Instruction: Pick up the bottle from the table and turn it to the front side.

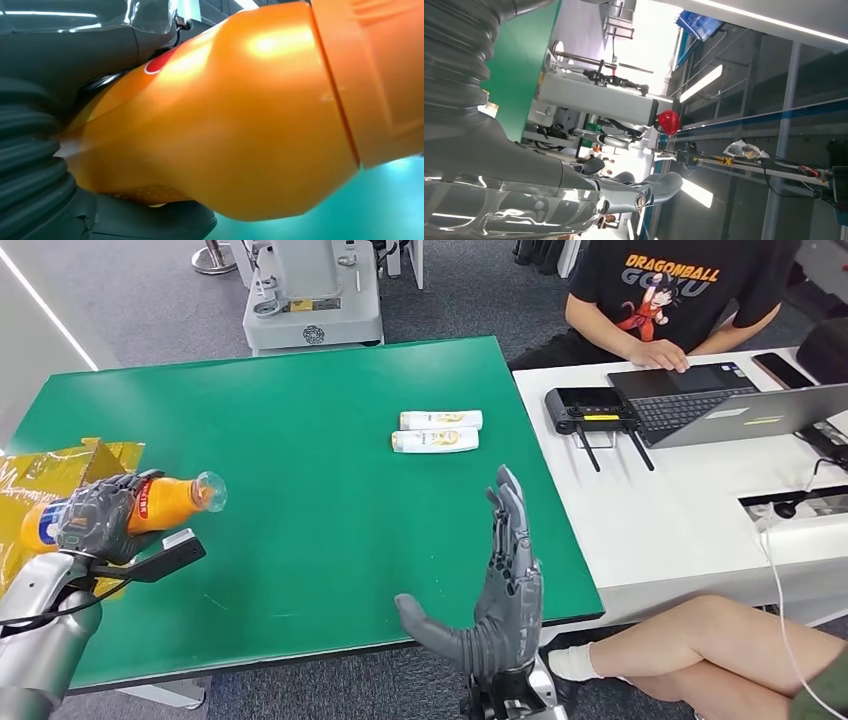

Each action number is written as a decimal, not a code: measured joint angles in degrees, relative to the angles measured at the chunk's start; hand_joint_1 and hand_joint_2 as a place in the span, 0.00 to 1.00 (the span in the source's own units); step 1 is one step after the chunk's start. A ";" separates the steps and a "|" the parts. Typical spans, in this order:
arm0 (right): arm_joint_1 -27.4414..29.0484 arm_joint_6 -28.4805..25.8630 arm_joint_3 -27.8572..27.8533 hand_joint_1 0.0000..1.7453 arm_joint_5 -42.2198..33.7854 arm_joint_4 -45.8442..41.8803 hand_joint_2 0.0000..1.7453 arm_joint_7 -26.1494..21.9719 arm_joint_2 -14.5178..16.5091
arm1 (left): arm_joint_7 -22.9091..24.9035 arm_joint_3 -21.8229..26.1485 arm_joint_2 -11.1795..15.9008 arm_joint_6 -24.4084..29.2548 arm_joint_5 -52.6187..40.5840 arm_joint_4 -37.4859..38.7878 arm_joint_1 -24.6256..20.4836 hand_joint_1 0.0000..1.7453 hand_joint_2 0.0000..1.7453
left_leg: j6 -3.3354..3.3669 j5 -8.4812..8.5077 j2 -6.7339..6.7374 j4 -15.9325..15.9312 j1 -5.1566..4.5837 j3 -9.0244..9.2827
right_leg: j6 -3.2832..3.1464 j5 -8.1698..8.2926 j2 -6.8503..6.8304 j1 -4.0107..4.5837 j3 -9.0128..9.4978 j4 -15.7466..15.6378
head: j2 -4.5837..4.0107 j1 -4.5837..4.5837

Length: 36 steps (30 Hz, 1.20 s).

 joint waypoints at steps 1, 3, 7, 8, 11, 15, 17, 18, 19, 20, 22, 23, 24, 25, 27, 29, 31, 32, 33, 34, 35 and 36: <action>0.00 0.07 0.13 0.00 -0.14 0.00 1.00 -0.02 -0.09 | 0.26 -0.05 0.23 0.70 -0.84 0.58 0.11 1.00 1.00 | 0.00 0.00 0.01 0.00 0.00 0.00 | -0.01 0.00 0.00 0.00 0.00 0.00 | 0.00 -0.01; 0.00 0.12 0.32 0.00 -0.45 0.00 1.00 -0.05 -0.24 | 0.57 -0.13 0.61 1.69 -2.06 1.71 0.24 1.00 1.00 | 0.00 0.00 -0.01 0.00 0.00 0.00 | -0.02 -0.02 -0.01 0.00 0.00 0.00 | 0.00 0.00; -0.05 0.21 0.53 0.00 -0.62 0.00 1.00 -0.07 -0.39 | 0.74 -0.22 1.02 2.81 -3.93 3.92 0.36 1.00 1.00 | 0.00 0.00 -0.03 0.00 0.01 0.00 | -0.04 -0.03 -0.02 0.00 0.01 0.00 | 0.00 0.00; -0.07 0.26 0.59 0.00 -0.63 0.00 1.00 -0.09 -0.42 | 0.86 -0.27 1.04 3.30 -4.66 4.54 0.36 1.00 1.00 | 0.00 0.00 -0.03 0.00 0.01 0.00 | -0.04 -0.03 -0.03 0.00 0.00 0.00 | 0.00 0.00; -0.14 0.29 0.71 0.00 -0.69 0.02 1.00 -0.18 -0.45 | 1.47 -0.57 0.93 4.30 -6.70 6.12 0.28 1.00 1.00 | 0.00 0.00 -0.03 0.00 0.01 0.00 | -0.04 -0.03 -0.03 0.00 0.00 0.00 | 0.00 0.01; -0.42 0.05 0.91 0.00 -0.86 0.19 1.00 -0.22 -0.46 | 2.33 -1.06 0.22 3.89 -8.76 9.00 -0.60 1.00 1.00 | 0.00 0.00 -0.03 0.00 0.00 0.00 | -0.04 -0.02 -0.03 0.00 0.00 -0.01 | 0.00 0.01; -0.63 -0.04 1.08 0.00 -0.86 0.27 1.00 -0.22 -0.47 | 2.70 -1.19 -0.40 3.24 -9.35 10.42 -1.22 1.00 1.00 | 0.00 0.00 -0.03 0.00 0.00 0.00 | -0.04 -0.02 -0.03 0.00 0.00 -0.01 | 0.00 0.00; -0.71 -0.09 1.16 0.00 -0.87 0.31 1.00 -0.22 -0.48 | 2.90 -1.20 -0.70 2.90 -9.53 11.01 -1.50 1.00 1.00 | 0.00 0.00 -0.03 0.00 0.00 0.00 | -0.05 -0.01 -0.03 0.00 0.00 -0.01 | 0.00 0.00; -0.78 -0.14 1.23 0.00 -0.89 0.34 1.00 -0.22 -0.50 | 3.12 -1.21 -0.99 2.61 -9.65 11.51 -1.75 1.00 1.00 | 0.00 0.00 -0.02 0.00 0.00 0.00 | -0.06 -0.01 -0.03 0.00 0.01 -0.01 | 0.00 0.00; -0.82 -0.16 1.28 0.00 -0.90 0.36 1.00 -0.21 -0.52 | 3.35 -1.22 -1.22 2.37 -9.72 11.93 -2.02 1.00 1.00 | 0.00 0.00 -0.01 0.00 0.00 0.00 | -0.06 0.00 -0.03 0.00 0.00 -0.01 | 0.00 0.00; -0.89 -0.15 1.41 0.00 -0.94 0.38 1.00 -0.20 -0.56 | 3.72 -1.23 -1.63 1.94 -9.82 12.83 -2.63 1.00 1.00 | 0.00 0.00 -0.01 0.00 0.00 0.00 | -0.07 0.00 -0.03 0.00 0.00 -0.01 | 0.00 0.01; -0.94 -0.14 1.48 0.00 -0.96 0.40 1.00 -0.20 -0.59 | 3.90 -1.23 -1.78 1.73 -9.89 13.30 -2.94 1.00 1.00 | 0.00 0.00 -0.01 0.00 0.00 0.00 | -0.07 0.00 -0.03 0.00 0.00 -0.01 | 0.00 0.01; -0.99 -0.12 1.56 0.00 -0.97 0.44 1.00 -0.19 -0.62 | 4.12 -1.23 -1.90 1.49 -10.00 13.76 -3.21 1.00 1.00 | -0.01 0.00 -0.01 0.00 0.00 0.00 | -0.07 0.00 -0.03 0.00 0.00 -0.01 | 0.00 0.01; -1.05 -0.07 1.64 0.00 -0.99 0.46 1.00 -0.14 -0.66 | 4.38 -1.23 -1.99 1.25 -10.11 14.17 -3.44 1.00 1.00 | -0.01 0.00 -0.01 0.00 0.00 0.00 | -0.07 0.00 -0.03 0.00 0.00 -0.01 | 0.00 0.01; -1.13 0.02 1.75 0.00 -1.01 0.54 1.00 -0.06 -0.73 | 4.98 -1.23 -2.07 0.80 -10.31 14.93 -3.84 1.00 1.00 | -0.01 0.00 -0.01 0.00 0.01 0.00 | -0.07 0.00 -0.03 0.01 0.00 -0.01 | 0.00 0.00; -1.21 0.04 1.84 0.00 -1.01 0.63 1.00 -0.04 -0.79 | 5.83 -1.23 -2.03 0.50 -10.61 15.66 -4.22 1.00 1.00 | -0.01 0.00 -0.01 0.00 0.01 0.00 | -0.07 -0.01 -0.03 0.02 0.00 0.00 | 0.00 0.00; -1.32 0.04 1.97 0.00 -1.01 0.78 1.00 -0.04 -0.85 | 6.81 -1.23 -1.86 0.40 -11.06 16.33 -4.63 1.00 1.00 | -0.01 -0.01 -0.01 0.00 0.03 0.00 | -0.08 -0.01 -0.03 0.03 0.00 0.00 | 0.00 0.01; -1.36 0.03 2.03 0.00 -1.01 0.86 1.00 -0.04 -0.87 | 7.17 -1.23 -1.74 0.40 -11.25 16.63 -4.83 1.00 1.00 | -0.02 -0.01 -0.01 0.00 0.03 0.00 | -0.08 -0.01 -0.03 0.03 0.00 0.00 | 0.00 0.01; -1.40 0.03 2.08 0.00 -1.01 0.92 1.00 -0.04 -0.89 | 7.39 -1.23 -1.63 0.40 -11.37 16.90 -5.03 1.00 1.00 | -0.02 -0.01 -0.02 0.00 0.04 0.00 | -0.08 -0.01 -0.03 0.04 0.00 0.00 | 0.00 0.01; -1.42 0.02 2.10 0.00 -1.01 0.97 1.00 -0.04 -0.90 | 7.52 -1.23 -1.51 0.40 -11.44 17.14 -5.19 1.00 1.00 | -0.02 -0.01 -0.02 0.00 0.04 0.00 | -0.09 -0.01 -0.03 0.04 0.00 0.00 | 0.00 0.01; -1.44 0.02 2.12 0.00 -1.01 1.01 1.00 -0.04 -0.90 | 7.63 -1.23 -1.41 0.41 -11.52 17.35 -5.34 1.00 1.00 | -0.02 -0.01 -0.03 0.00 0.04 0.00 | -0.09 -0.02 -0.04 0.04 0.01 0.00 | 0.00 0.00; -1.46 0.02 2.14 0.00 -1.02 1.04 1.00 -0.04 -0.91 | 7.82 -1.23 -1.33 0.41 -11.63 17.53 -5.48 1.00 1.00 | -0.02 -0.01 -0.03 0.00 0.04 0.00 | -0.09 -0.02 -0.04 0.04 0.01 0.00 | 0.00 0.00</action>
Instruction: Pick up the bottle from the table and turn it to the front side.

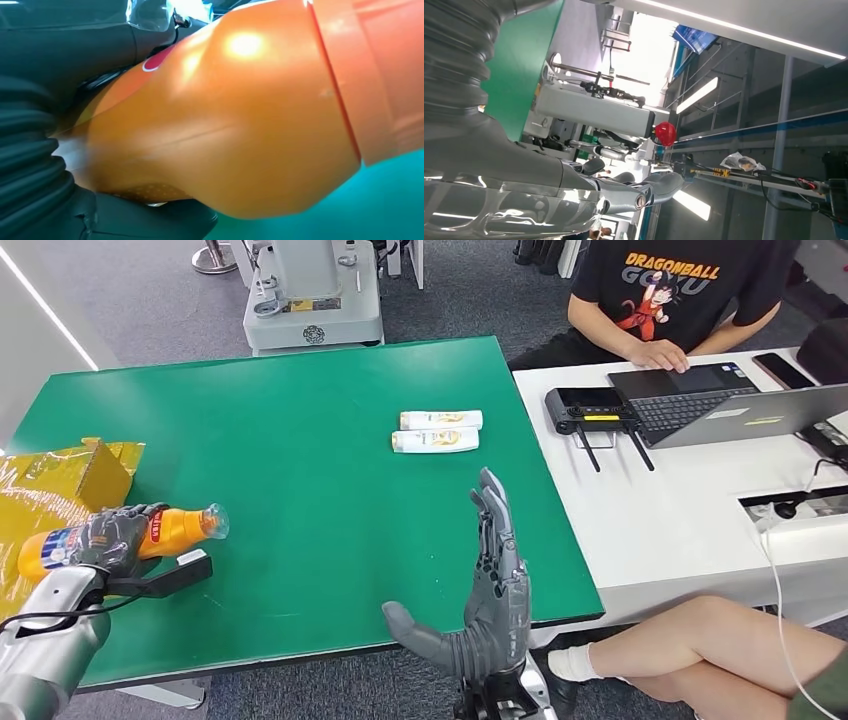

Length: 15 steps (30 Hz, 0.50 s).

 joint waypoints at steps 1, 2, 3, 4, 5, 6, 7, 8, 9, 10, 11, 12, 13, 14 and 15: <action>-0.02 0.00 0.03 0.00 0.00 0.03 1.00 0.00 -0.01 | 0.31 0.00 0.06 0.01 -0.21 0.18 -0.16 1.00 1.00 | 0.00 0.00 0.00 0.00 0.00 0.00 | 0.00 0.00 0.00 0.00 0.00 0.00 | 0.00 0.00; -0.05 0.01 0.07 0.00 0.00 0.06 1.00 0.01 -0.03 | 0.72 0.01 0.13 0.02 -0.50 0.35 -0.33 1.00 1.00 | 0.00 0.00 0.00 0.00 0.00 0.00 | 0.00 0.00 0.00 0.00 0.01 0.00 | 0.00 0.00; -0.07 0.03 0.12 0.00 0.00 0.07 1.00 0.05 -0.05 | 1.20 0.01 0.22 0.03 -0.84 0.51 -0.49 1.00 1.00 | 0.00 0.00 0.00 0.00 0.00 0.00 | 0.00 0.00 0.00 0.00 0.01 0.00 | 0.00 0.01; -0.10 0.09 0.16 0.00 0.01 0.07 1.00 0.11 -0.07 | 1.72 0.02 0.38 0.07 -1.21 0.67 -0.64 1.00 1.00 | -0.01 0.00 0.01 0.00 0.00 0.00 | 0.00 0.00 0.01 0.00 0.01 0.00 | 0.00 0.00; -0.13 0.21 0.21 0.00 0.02 0.07 1.00 0.19 -0.09 | 2.19 0.03 0.60 0.13 -1.57 0.83 -0.76 1.00 1.00 | -0.01 -0.01 0.03 0.00 0.00 0.00 | 0.00 0.00 0.02 0.00 0.01 0.00 | 0.00 0.00; -0.15 0.42 0.25 0.00 0.05 0.07 1.00 0.28 -0.11 | 2.61 0.04 0.85 0.24 -1.86 0.99 -0.86 1.00 1.00 | -0.01 -0.01 0.03 0.00 0.00 0.00 | -0.01 0.00 0.03 0.00 0.00 0.00 | 0.00 0.00; -0.19 0.66 0.30 0.00 0.09 0.07 1.00 0.42 -0.13 | 2.94 0.05 1.12 0.36 -2.15 1.14 -0.94 1.00 1.00 | -0.01 -0.01 0.03 0.00 0.00 0.00 | -0.01 0.00 0.02 0.00 0.00 0.00 | 0.00 0.00; -0.22 0.86 0.35 0.00 0.13 0.07 1.00 0.56 -0.14 | 3.14 0.07 1.38 0.48 -2.35 1.29 -0.99 1.00 1.00 | -0.01 -0.01 0.02 0.00 0.00 0.00 | -0.01 0.00 0.02 0.00 0.00 0.00 | 0.00 0.01; -0.24 1.00 0.39 0.00 0.15 0.07 1.00 0.69 -0.14 | 3.26 0.08 1.61 0.57 -2.47 1.42 -1.01 1.00 1.00 | -0.01 -0.01 0.01 0.00 0.00 0.01 | -0.02 -0.01 0.01 0.00 0.00 0.00 | 0.00 0.00; -0.26 1.05 0.43 0.00 0.17 0.07 1.00 0.79 -0.15 | 3.33 0.08 1.80 0.62 -2.58 1.55 -1.02 1.00 1.00 | -0.01 -0.01 0.00 0.00 0.00 0.00 | -0.02 -0.01 0.00 0.00 0.01 0.00 | 0.00 0.01; -0.28 1.08 0.46 0.00 0.18 0.07 1.00 0.83 -0.16 | 3.45 0.09 1.97 0.67 -2.70 1.67 -1.01 1.00 1.00 | -0.01 -0.01 -0.01 0.00 0.00 0.00 | -0.03 -0.02 0.00 0.00 0.01 0.00 | 0.00 0.00; -0.29 1.12 0.48 0.00 0.19 0.07 1.00 0.85 -0.16 | 3.60 0.09 2.11 0.76 -2.87 1.78 -1.01 1.00 1.00 | -0.01 -0.01 -0.01 0.00 0.01 0.00 | -0.03 -0.02 -0.01 0.01 0.01 0.00 | 0.00 0.00; -0.30 1.20 0.49 0.00 0.25 0.07 1.00 0.85 -0.17 | 3.81 0.09 2.23 0.95 -3.10 1.89 -1.00 1.00 1.00 | -0.01 -0.01 -0.01 0.00 0.01 0.00 | -0.04 -0.02 -0.01 0.01 0.01 0.01 | 0.00 0.01; -0.31 1.35 0.50 0.00 0.31 0.07 1.00 0.85 -0.17 | 4.05 0.09 2.35 1.25 -3.39 1.99 -1.00 1.00 1.00 | -0.01 -0.01 -0.01 0.00 0.01 0.00 | -0.04 -0.02 -0.01 0.02 0.01 0.01 | 0.00 -0.01; -0.32 1.56 0.50 0.00 0.39 0.07 1.00 0.86 -0.17 | 4.26 0.10 2.45 1.67 -3.66 2.10 -0.98 1.00 1.00 | -0.02 -0.01 0.00 0.00 0.02 0.00 | -0.04 -0.02 -0.01 0.02 0.01 0.01 | 0.00 0.00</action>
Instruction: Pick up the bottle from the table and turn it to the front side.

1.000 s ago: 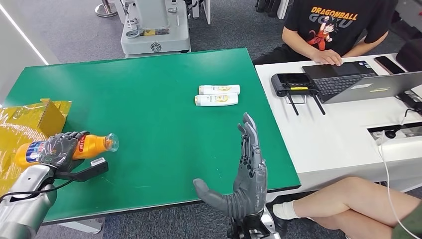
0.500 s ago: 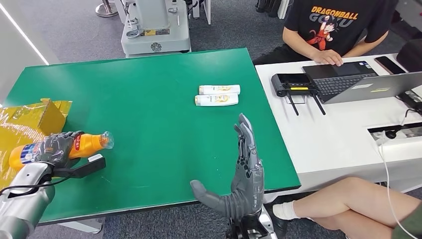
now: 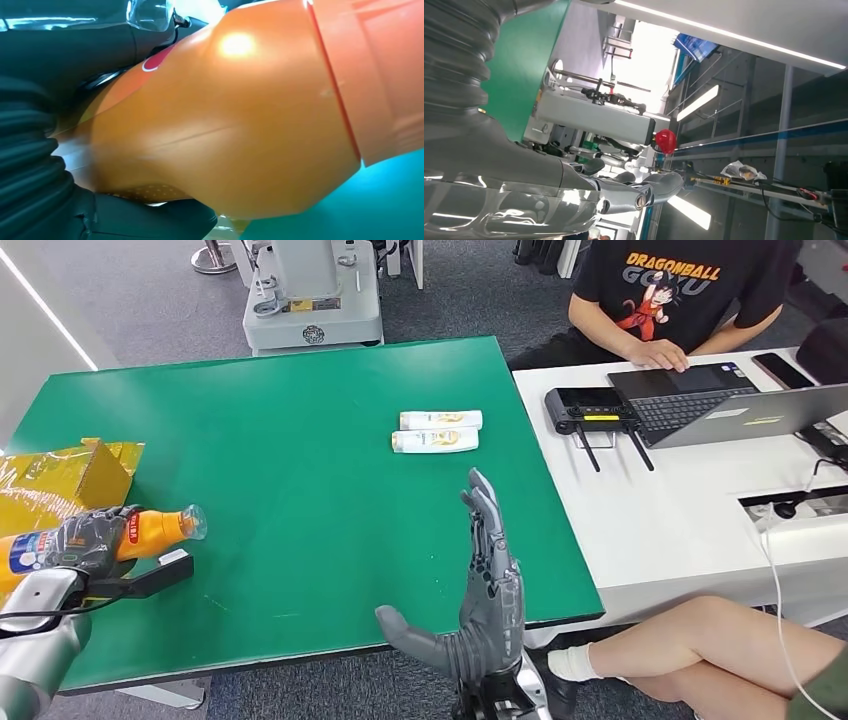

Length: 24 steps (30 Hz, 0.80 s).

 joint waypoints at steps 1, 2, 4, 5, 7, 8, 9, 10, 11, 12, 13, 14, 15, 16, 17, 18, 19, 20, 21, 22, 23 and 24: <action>-0.03 0.24 0.00 0.00 0.08 0.00 1.00 0.05 0.00 | 0.20 0.01 0.11 0.50 -0.28 0.11 0.04 1.00 1.00 | 0.00 0.00 0.00 0.00 0.00 0.00 | 0.00 0.00 0.00 0.00 0.00 0.00 | 0.00 0.00; -0.06 0.45 0.00 0.00 0.12 0.00 1.00 0.14 0.00 | 0.39 0.02 0.23 1.00 -0.53 0.21 0.11 1.00 1.00 | 0.00 0.00 0.00 0.00 0.00 0.00 | 0.00 0.00 0.00 0.00 0.00 0.00 | 0.00 -0.01; -0.12 0.70 -0.01 0.00 0.28 0.00 1.00 0.32 0.01 | 0.66 0.05 0.47 1.81 -0.91 0.41 0.33 1.00 1.00 | 0.00 0.00 0.00 0.00 0.00 0.00 | 0.00 0.00 0.00 0.00 0.00 0.00 | 0.00 0.00; -0.16 0.78 -0.01 0.00 0.46 0.00 1.00 0.37 0.02 | 0.73 0.07 0.55 2.04 -1.03 0.49 0.47 1.00 1.00 | 0.00 0.00 -0.01 0.00 0.00 0.00 | 0.00 0.00 -0.01 0.00 0.00 0.00 | 0.00 0.00; -0.22 1.07 -0.01 0.00 0.94 0.00 1.00 0.44 0.02 | 0.78 0.13 0.65 2.26 -1.26 0.69 0.71 1.00 1.00 | 0.00 0.00 -0.02 0.00 0.00 0.00 | 0.00 0.00 -0.01 0.01 0.00 0.00 | 0.00 0.00; -0.25 1.24 0.00 0.00 1.15 0.00 1.00 0.47 0.02 | 0.79 0.16 0.67 2.29 -1.35 0.80 0.81 1.00 1.00 | 0.00 0.00 -0.02 0.00 0.00 0.00 | 0.00 0.00 -0.01 0.01 0.00 -0.01 | 0.00 0.00; -0.26 1.41 0.00 0.00 1.31 0.00 1.00 0.49 0.02 | 0.82 0.25 0.68 2.34 -1.43 0.94 0.91 1.00 1.00 | 0.00 0.00 -0.01 0.00 0.00 0.00 | 0.00 0.00 -0.01 0.01 0.01 0.00 | 0.00 0.00; -0.27 1.56 -0.01 0.00 1.50 0.01 1.00 0.52 0.02 | 0.91 0.42 0.67 2.42 -1.49 1.10 1.02 1.00 1.00 | 0.00 0.00 -0.01 0.00 0.01 0.00 | 0.00 0.00 -0.01 0.01 0.01 0.00 | 0.00 0.00; -0.29 1.70 -0.01 0.00 1.72 0.03 1.00 0.54 0.02 | 1.04 0.63 0.67 2.53 -1.52 1.24 1.18 1.00 1.00 | 0.00 0.00 0.00 0.00 0.00 0.00 | -0.01 0.00 -0.01 0.01 0.01 0.00 | 0.00 0.00; -0.31 1.86 -0.02 0.00 1.91 0.06 1.00 0.56 0.02 | 1.22 0.86 0.67 2.70 -1.56 1.36 1.37 0.99 1.00 | 0.00 0.00 0.00 0.00 0.00 0.00 | -0.01 0.00 0.00 0.01 0.01 0.00 | 0.00 0.00; -0.34 2.04 -0.02 0.00 2.08 0.10 1.00 0.59 0.02 | 1.46 1.09 0.67 2.88 -1.60 1.45 1.58 0.97 1.00 | 0.00 0.00 0.00 0.00 0.00 0.00 | -0.01 -0.01 0.00 0.01 0.00 0.00 | 0.00 0.01; -0.38 2.25 -0.02 0.00 2.15 0.14 1.00 0.64 0.02 | 1.66 1.27 0.68 3.05 -1.62 1.51 1.82 0.95 1.00 | 0.00 0.00 0.00 0.00 0.01 0.00 | -0.01 -0.01 0.00 0.01 0.00 0.00 | 0.00 0.01; -0.42 2.42 -0.02 0.00 2.22 0.20 1.00 0.72 0.03 | 1.84 1.44 0.69 3.25 -1.64 1.55 2.08 0.94 1.00 | 0.00 0.00 -0.01 0.00 0.01 0.00 | -0.01 -0.01 -0.01 0.01 0.00 0.00 | 0.00 0.01; -0.48 2.51 -0.02 0.00 2.32 0.25 1.00 0.82 0.03 | 1.99 1.59 0.70 3.41 -1.65 1.56 2.34 0.94 1.00 | 0.00 0.00 -0.01 0.00 0.01 0.00 | -0.01 -0.01 -0.01 0.01 0.00 0.00 | 0.00 0.00; -0.53 2.56 -0.02 0.00 2.47 0.29 1.00 0.92 0.04 | 2.16 1.74 0.71 3.54 -1.65 1.58 2.58 0.94 1.00 | 0.00 0.00 -0.01 0.00 0.01 0.00 | -0.01 -0.01 -0.01 0.01 0.00 0.00 | 0.00 0.01; -0.57 2.57 -0.02 0.00 2.67 0.32 1.00 0.99 0.04 | 2.35 1.88 0.72 3.61 -1.65 1.61 2.79 0.94 1.00 | 0.00 0.00 -0.01 0.00 0.01 0.00 | -0.01 -0.01 -0.01 0.01 0.00 0.00 | 0.00 0.00; -0.60 2.57 -0.02 0.00 2.85 0.34 1.00 1.03 0.04 | 2.53 2.02 0.72 3.63 -1.66 1.64 2.96 0.94 1.00 | 0.00 0.00 -0.01 0.00 0.01 0.00 | -0.01 -0.01 -0.01 0.01 0.00 0.00 | 0.00 0.00; -0.62 2.57 -0.02 0.00 2.98 0.36 1.00 1.04 0.04 | 2.67 2.17 0.72 3.63 -1.67 1.68 3.11 0.70 1.00 | 0.00 0.00 -0.01 0.00 0.01 0.00 | -0.02 -0.01 -0.01 0.02 0.00 -0.01 | 0.00 0.00; -0.63 2.57 -0.02 0.00 3.05 0.37 1.00 1.05 0.04 | 2.74 2.33 0.72 3.62 -1.69 1.70 3.24 0.47 1.00 | 0.00 0.00 -0.01 0.00 0.01 0.00 | -0.02 -0.01 -0.01 0.02 0.00 0.00 | 0.00 0.00; -0.64 2.57 -0.02 0.00 3.07 0.37 1.00 1.06 0.04 | 2.77 2.46 0.73 3.62 -1.71 1.72 3.37 0.24 1.00 | 0.00 0.00 -0.01 0.00 0.01 0.00 | -0.02 -0.01 -0.01 0.02 0.00 -0.01 | 0.00 0.01; -0.64 2.58 -0.02 0.00 3.07 0.37 1.00 1.08 0.04 | 2.84 2.58 0.73 3.61 -1.78 1.72 3.47 0.00 1.00 | 0.00 0.00 -0.01 0.00 0.01 0.00 | -0.02 -0.01 -0.01 0.02 0.00 0.00 | 0.00 0.01; -0.64 2.59 -0.02 0.00 3.08 0.37 1.00 1.09 0.04 | 2.97 2.65 0.74 3.61 -1.86 1.72 3.55 0.00 1.00 | 0.00 0.00 -0.01 0.00 0.01 0.00 | -0.02 -0.01 -0.01 0.02 0.00 -0.01 | 0.00 0.01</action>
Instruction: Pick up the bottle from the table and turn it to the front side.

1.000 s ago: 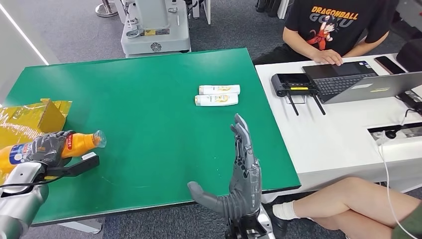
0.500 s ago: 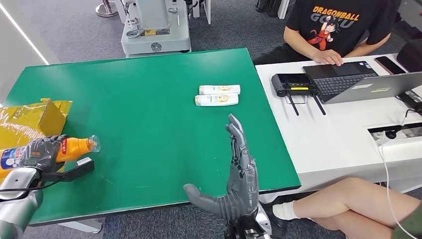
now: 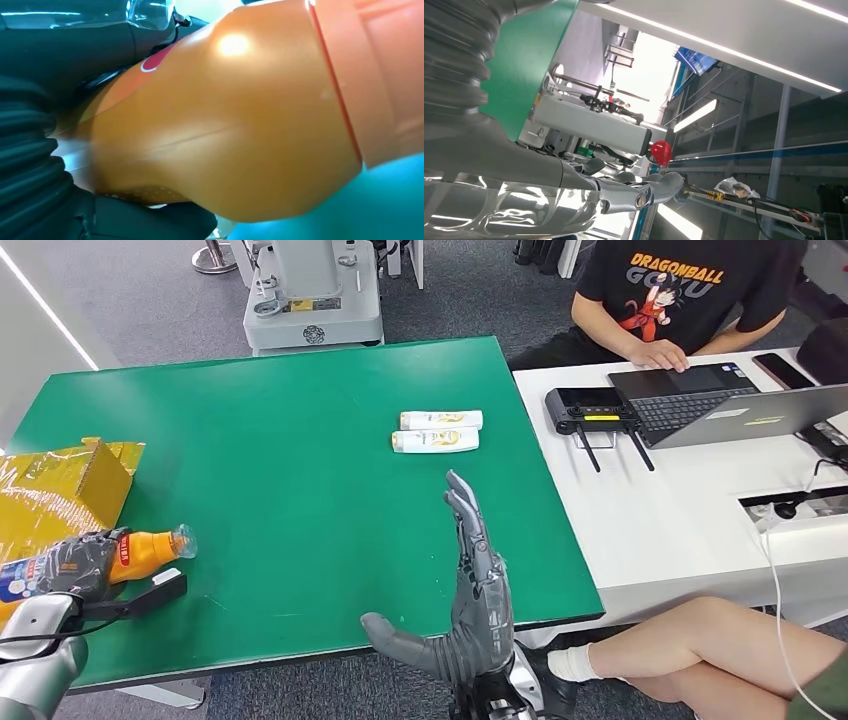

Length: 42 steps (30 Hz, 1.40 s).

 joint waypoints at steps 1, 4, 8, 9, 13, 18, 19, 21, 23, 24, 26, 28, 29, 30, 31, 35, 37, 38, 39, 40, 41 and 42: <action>-0.01 0.02 0.00 0.00 0.03 0.00 1.00 0.02 0.01 | 0.26 0.05 0.01 -0.01 -0.11 0.01 0.04 0.00 1.00 | 0.00 0.00 0.00 0.00 0.00 0.00 | 0.00 0.00 0.00 0.00 0.00 0.00 | 0.00 0.00; -0.08 0.19 -0.02 0.00 0.13 0.03 1.00 0.11 0.06 | 1.42 0.24 -0.01 -0.11 -0.56 0.08 0.05 0.00 1.00 | 0.00 0.00 0.00 0.00 0.00 0.00 | 0.00 0.00 -0.01 0.00 0.01 0.00 | 0.00 0.00; -0.46 0.86 -0.04 0.00 0.14 0.32 1.00 0.28 0.24 | 2.54 0.59 -0.05 -0.11 -1.21 0.11 0.07 0.00 1.00 | 0.00 0.00 0.00 0.00 0.00 0.01 | 0.00 0.00 -0.01 0.00 0.01 0.00 | 0.00 0.00; -0.54 0.91 -0.04 0.00 0.15 0.40 1.00 0.29 0.27 | 2.67 0.71 -0.06 -0.09 -1.30 0.11 0.09 0.00 1.00 | 0.00 0.00 0.00 0.00 0.00 0.01 | 0.00 0.00 -0.01 0.00 0.02 0.00 | 0.00 0.00; -0.69 1.01 -0.07 0.00 0.13 0.53 1.00 0.39 0.39 | 2.83 1.30 -0.11 -0.05 -1.59 0.11 0.20 0.00 1.00 | -0.01 0.00 0.00 0.00 0.00 0.01 | 0.00 0.00 -0.01 0.01 0.02 0.00 | 0.00 -0.01; -0.86 1.19 -0.30 0.00 0.07 0.90 1.00 0.30 0.61 | 2.67 2.26 -0.15 0.34 -2.53 0.11 0.41 0.00 1.00 | -0.01 0.01 0.00 0.00 0.00 0.02 | -0.01 0.00 -0.01 0.01 0.02 0.01 | 0.00 0.00; -0.89 1.25 -0.37 0.00 0.06 0.99 1.00 0.25 0.68 | 2.58 2.60 -0.15 0.52 -2.70 0.11 0.48 0.00 1.00 | -0.01 0.01 0.00 0.00 0.01 0.02 | -0.01 0.00 0.00 0.02 0.02 0.01 | 0.00 0.00; -0.95 1.40 -0.46 0.00 0.05 1.14 1.00 0.17 0.77 | 2.39 3.17 -0.15 0.94 -2.91 0.11 0.65 0.00 1.00 | -0.02 0.01 0.01 -0.01 0.01 0.02 | -0.01 0.00 0.00 0.02 0.02 0.01 | 0.00 0.00; -1.01 1.55 -0.56 0.00 0.04 1.33 1.00 0.10 0.87 | 1.81 3.81 -0.16 1.82 -3.10 0.10 0.88 0.00 1.00 | -0.02 0.01 0.00 -0.01 0.01 0.02 | -0.01 0.00 0.00 0.02 0.02 0.01 | 0.00 0.00; -1.02 1.68 -0.62 0.00 0.03 1.42 1.00 0.08 0.93 | 1.20 4.28 -0.22 2.74 -3.06 0.08 1.06 0.00 1.00 | -0.02 0.01 0.00 -0.01 0.01 0.02 | -0.01 0.00 0.00 0.02 0.02 0.01 | 0.00 0.00; -1.02 1.94 -0.81 0.00 0.03 1.55 1.00 0.04 1.10 | -0.82 5.77 -0.49 5.84 -2.56 -0.74 1.78 0.00 1.00 | -0.02 0.01 0.00 0.00 0.01 0.02 | -0.01 0.00 0.00 0.02 0.01 0.01 | 0.00 -0.01; -1.02 2.22 -0.98 0.00 0.07 1.61 1.00 0.04 1.25 | -3.40 7.79 -1.13 8.70 -2.13 -3.12 3.06 0.00 1.00 | -0.02 0.01 0.00 0.00 0.00 0.03 | -0.01 0.00 0.00 0.01 0.01 0.00 | 0.00 -0.01; -1.03 2.32 -1.02 0.00 0.06 1.66 1.00 0.04 1.28 | -5.15 9.12 -1.72 9.39 -1.95 -5.30 3.97 0.00 1.00 | -0.02 0.01 0.00 0.00 0.00 0.03 | -0.01 0.00 0.00 0.00 0.00 -0.01 | 0.00 -0.01; -1.06 2.39 -1.03 0.00 0.03 1.72 1.00 0.04 1.31 | -7.50 10.70 -2.51 9.64 -1.54 -8.08 5.01 0.00 1.00 | -0.01 0.01 0.00 0.00 0.00 0.03 | -0.01 0.00 0.00 -0.01 0.00 -0.02 | 0.00 -0.01; -1.11 2.42 -1.03 0.00 -0.01 1.82 1.00 0.04 1.34 | -10.58 12.63 -3.54 9.74 -0.69 -11.43 6.11 0.00 1.00 | -0.01 0.01 -0.02 0.00 -0.01 0.03 | 0.00 0.00 -0.02 -0.01 0.00 -0.03 | 0.00 -0.01; -1.77 2.71 -1.03 0.00 -0.39 2.40 1.00 0.13 1.66 | -23.63 21.01 -9.72 10.10 9.25 -27.23 9.73 0.00 1.00 | -0.02 -0.01 -0.01 0.01 -0.03 0.03 | -0.01 0.02 -0.01 -0.04 0.04 -0.04 | 0.00 0.01; -2.10 2.91 -1.04 0.00 -0.70 2.69 1.00 0.22 1.85 | -25.41 22.58 -12.49 10.16 15.99 -35.02 11.24 0.00 1.00 | -0.03 -0.03 0.04 0.01 -0.06 0.05 | -0.03 0.05 0.01 -0.05 0.04 -0.05 | 0.00 0.01; -2.26 2.97 -1.04 0.00 -0.86 2.83 1.00 0.26 1.92 | -25.62 22.76 -13.71 10.17 18.97 -38.61 11.93 0.00 1.00 | -0.02 -0.03 0.02 0.01 -0.06 0.05 | -0.03 0.05 0.00 -0.05 0.05 -0.05 | 0.00 0.01; -2.44 2.97 -1.04 0.00 -0.99 2.97 1.00 0.28 2.00 | -25.79 22.76 -14.85 10.19 21.54 -41.83 12.60 0.00 1.00 | -0.02 -0.03 0.00 0.01 -0.06 0.06 | -0.02 0.04 -0.03 -0.05 0.06 -0.06 | 0.00 0.01; -2.63 2.94 -1.04 0.00 -1.08 3.10 1.00 0.28 2.06 | -25.88 22.73 -15.95 10.20 24.24 -44.94 13.32 0.00 1.00 | -0.02 -0.03 -0.02 0.01 -0.06 0.06 | -0.01 0.03 -0.05 -0.05 0.06 -0.06 | 0.00 0.02; -2.79 2.89 -1.03 0.00 -1.15 3.23 1.00 0.30 2.14 | -25.95 22.55 -17.05 10.20 27.22 -47.86 14.10 0.00 1.00 | -0.02 -0.03 -0.03 0.01 -0.06 0.06 | 0.00 0.02 -0.05 -0.05 0.06 -0.06 | 0.00 0.00; -2.91 2.82 -1.03 0.00 -1.23 3.34 1.00 0.32 2.19 | -25.98 22.20 -18.06 10.21 30.49 -50.51 14.90 0.00 1.00 | -0.02 -0.03 -0.03 0.01 -0.06 0.06 | 0.00 0.02 -0.05 -0.05 0.06 -0.06 | 0.00 0.00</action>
